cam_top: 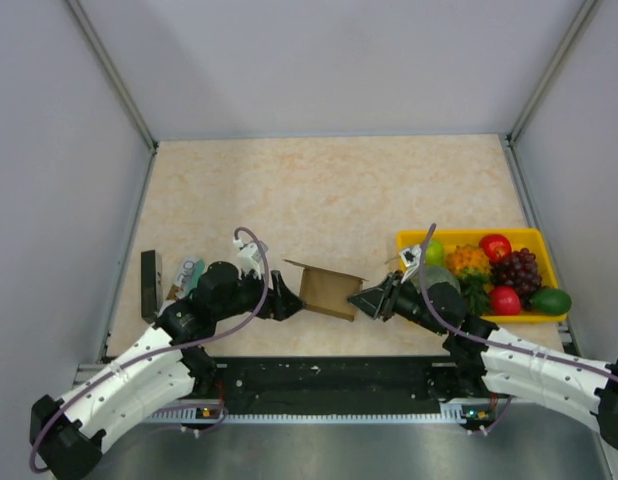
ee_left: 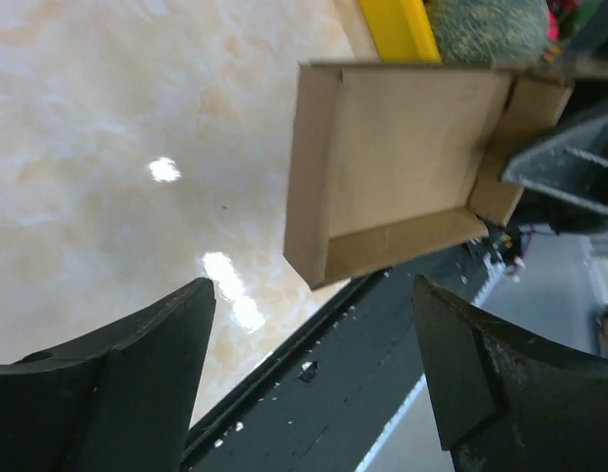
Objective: Fold the paper box
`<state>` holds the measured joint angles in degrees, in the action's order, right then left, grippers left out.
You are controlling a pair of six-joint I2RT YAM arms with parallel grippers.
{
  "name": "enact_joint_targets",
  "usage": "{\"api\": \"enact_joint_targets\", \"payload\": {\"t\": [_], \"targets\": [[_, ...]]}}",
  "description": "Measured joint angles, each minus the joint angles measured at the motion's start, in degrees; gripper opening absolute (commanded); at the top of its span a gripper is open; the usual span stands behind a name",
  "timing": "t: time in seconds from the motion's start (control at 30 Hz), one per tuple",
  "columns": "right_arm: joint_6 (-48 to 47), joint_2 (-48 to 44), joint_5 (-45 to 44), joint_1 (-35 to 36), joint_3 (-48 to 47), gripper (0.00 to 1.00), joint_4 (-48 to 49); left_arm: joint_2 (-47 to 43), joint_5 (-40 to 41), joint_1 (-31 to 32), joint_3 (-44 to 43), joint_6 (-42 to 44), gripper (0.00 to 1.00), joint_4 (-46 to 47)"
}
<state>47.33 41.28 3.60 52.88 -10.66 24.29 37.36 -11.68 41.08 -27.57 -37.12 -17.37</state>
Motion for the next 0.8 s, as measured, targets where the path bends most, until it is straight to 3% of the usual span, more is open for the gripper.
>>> {"api": "enact_joint_targets", "payload": {"t": [0.2,0.33,0.53,0.8], "targets": [[3.15,-2.32,4.94,-4.66,1.40,0.17,-1.88,-0.66,-17.49,-5.42,6.19,-1.75,0.82,9.40],[5.14,-3.08,9.14,-7.34,1.62,0.16,-2.14,-1.20,-25.55,-10.86,10.73,-7.52,0.82,21.05],[7.65,-5.51,13.38,-8.74,1.62,0.16,-2.67,2.54,-32.61,-18.93,13.27,-15.10,0.85,30.12],[8.79,-6.82,16.26,-8.81,1.62,0.16,-2.84,11.45,-41.75,-20.57,14.14,-24.37,0.83,47.25]]}}
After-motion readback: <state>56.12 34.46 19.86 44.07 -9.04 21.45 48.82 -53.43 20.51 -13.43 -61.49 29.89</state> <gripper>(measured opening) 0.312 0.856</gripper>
